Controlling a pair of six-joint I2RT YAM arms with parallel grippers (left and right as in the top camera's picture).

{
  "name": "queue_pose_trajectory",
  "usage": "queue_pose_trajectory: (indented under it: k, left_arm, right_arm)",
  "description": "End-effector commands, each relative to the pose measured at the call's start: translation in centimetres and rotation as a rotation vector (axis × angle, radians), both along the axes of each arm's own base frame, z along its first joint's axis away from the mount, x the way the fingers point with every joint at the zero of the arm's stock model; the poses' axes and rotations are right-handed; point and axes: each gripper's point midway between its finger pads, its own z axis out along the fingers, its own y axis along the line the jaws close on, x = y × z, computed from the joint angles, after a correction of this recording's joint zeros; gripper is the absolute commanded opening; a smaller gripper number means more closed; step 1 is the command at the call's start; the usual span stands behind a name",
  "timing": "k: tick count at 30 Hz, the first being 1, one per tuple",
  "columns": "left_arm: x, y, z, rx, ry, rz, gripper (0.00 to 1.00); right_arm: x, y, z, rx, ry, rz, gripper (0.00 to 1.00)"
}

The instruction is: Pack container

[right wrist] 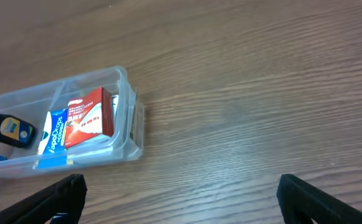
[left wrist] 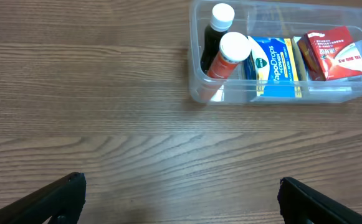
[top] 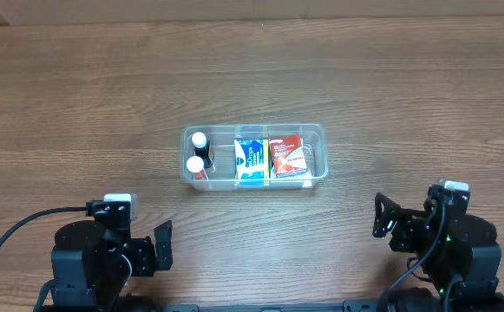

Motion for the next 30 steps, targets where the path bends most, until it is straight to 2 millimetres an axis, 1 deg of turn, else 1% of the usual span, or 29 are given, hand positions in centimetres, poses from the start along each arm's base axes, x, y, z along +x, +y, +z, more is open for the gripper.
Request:
queue_pose_trajectory:
  k: [1, 2, 4, 6, 7, 9, 12, 14, 16, 19, 21, 22, 23, 26, 28, 30]
  left_arm:
    - [-0.1, -0.2, -0.1, -0.016, -0.001, 0.003, 1.00]
    - [-0.1, -0.2, -0.1, -0.016, -0.001, 0.003, 1.00]
    - [-0.1, -0.2, -0.1, -0.016, -0.001, 0.003, 1.00]
    - [-0.1, -0.2, -0.1, -0.016, -0.001, 0.003, 1.00]
    - [-0.1, -0.2, -0.1, -0.016, -0.001, 0.003, 1.00]
    - [-0.1, -0.2, -0.1, -0.016, -0.001, 0.003, 1.00]
    - [-0.1, -0.2, -0.1, -0.016, -0.001, 0.003, 1.00]
    - [-0.1, -0.2, -0.1, -0.016, -0.001, 0.003, 1.00]
    - [-0.1, -0.2, -0.1, -0.016, -0.001, 0.003, 1.00]
    - [-0.1, -0.2, -0.1, -0.016, -0.001, 0.003, 1.00]
    - [-0.1, -0.2, -0.1, -0.016, -0.001, 0.003, 1.00]
    - [-0.1, -0.2, -0.1, -0.016, -0.001, 0.003, 1.00]
    - [-0.1, -0.2, -0.1, -0.016, -0.001, 0.003, 1.00]
    - [-0.1, -0.2, -0.1, -0.016, -0.001, 0.003, 1.00]
    - [-0.1, -0.2, -0.1, -0.016, -0.001, 0.003, 1.00]
    - [-0.1, -0.2, -0.1, -0.016, -0.001, 0.003, 1.00]
  right_arm:
    - [-0.7, 0.0, 0.3, 0.000, -0.029, 0.004, 1.00]
    - [-0.8, 0.0, 0.6, 0.000, -0.048, 0.005, 1.00]
    - [-1.3, 0.1, 2.1, -0.029, -0.147, 0.038, 1.00]
    - [-1.6, 0.2, 2.7, -0.065, -0.209, 0.068, 1.00]
    - [-2.0, 0.4, 2.7, -0.090, -0.253, 0.100, 1.00]
    - [-2.5, 0.5, 2.2, -0.086, -0.280, 0.101, 1.00]
    - [-2.5, 0.8, 1.8, -0.078, -0.353, 0.118, 1.00]
    - [-1.5, 1.5, 1.9, -0.069, -0.394, 0.146, 1.00]
    - [-0.6, 1.8, 2.6, -0.063, -0.456, 0.157, 1.00]
    - [1.6, 2.5, 4.1, -0.072, -0.619, 0.174, 1.00]
    - [2.8, 2.8, 4.2, -0.067, -0.705, 0.177, 1.00]
    - [3.2, 2.9, 4.1, -0.065, -0.735, 0.179, 1.00]
    - [3.8, 3.3, 3.5, -0.059, -0.792, 0.187, 1.00]
    - [4.6, 3.5, 1.7, -0.056, -0.850, 0.190, 1.00]
    - [4.8, 3.7, 0.0, -0.101, -0.785, 0.217, 1.00]
    - [4.9, 3.8, -2.0, -0.106, -0.706, 0.228, 1.00]
